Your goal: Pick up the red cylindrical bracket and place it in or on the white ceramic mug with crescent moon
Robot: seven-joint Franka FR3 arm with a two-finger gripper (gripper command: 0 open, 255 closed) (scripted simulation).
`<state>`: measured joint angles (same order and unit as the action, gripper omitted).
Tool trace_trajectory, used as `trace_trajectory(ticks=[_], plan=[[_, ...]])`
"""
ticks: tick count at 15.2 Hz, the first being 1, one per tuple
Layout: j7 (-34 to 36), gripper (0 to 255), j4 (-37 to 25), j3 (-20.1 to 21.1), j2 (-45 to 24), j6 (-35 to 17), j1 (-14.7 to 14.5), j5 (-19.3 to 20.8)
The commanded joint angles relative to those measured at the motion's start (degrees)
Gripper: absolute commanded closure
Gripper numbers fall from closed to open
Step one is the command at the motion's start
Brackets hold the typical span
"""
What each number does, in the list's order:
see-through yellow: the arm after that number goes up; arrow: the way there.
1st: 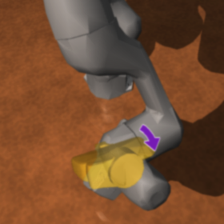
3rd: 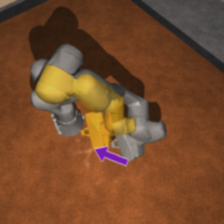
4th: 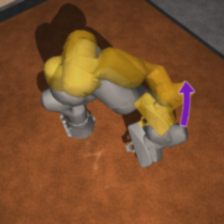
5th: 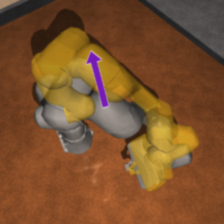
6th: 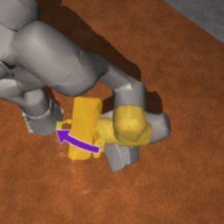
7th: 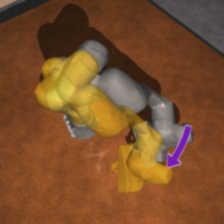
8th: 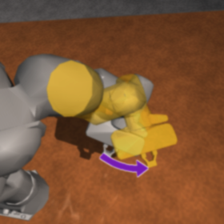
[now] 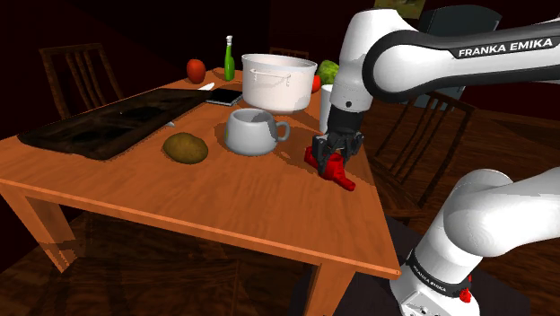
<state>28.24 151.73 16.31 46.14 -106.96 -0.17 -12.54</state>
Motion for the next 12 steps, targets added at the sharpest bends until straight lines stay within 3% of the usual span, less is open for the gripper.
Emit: trace_trajectory(ticks=[1, 12], plan=[[0.0, 255, 0.0, 0.0, 0.0, 0.0, 0.0, 0.0], [0.2, 255, -6.7, -1.2, 0.3, 7.0, 0.5, 1.2]])
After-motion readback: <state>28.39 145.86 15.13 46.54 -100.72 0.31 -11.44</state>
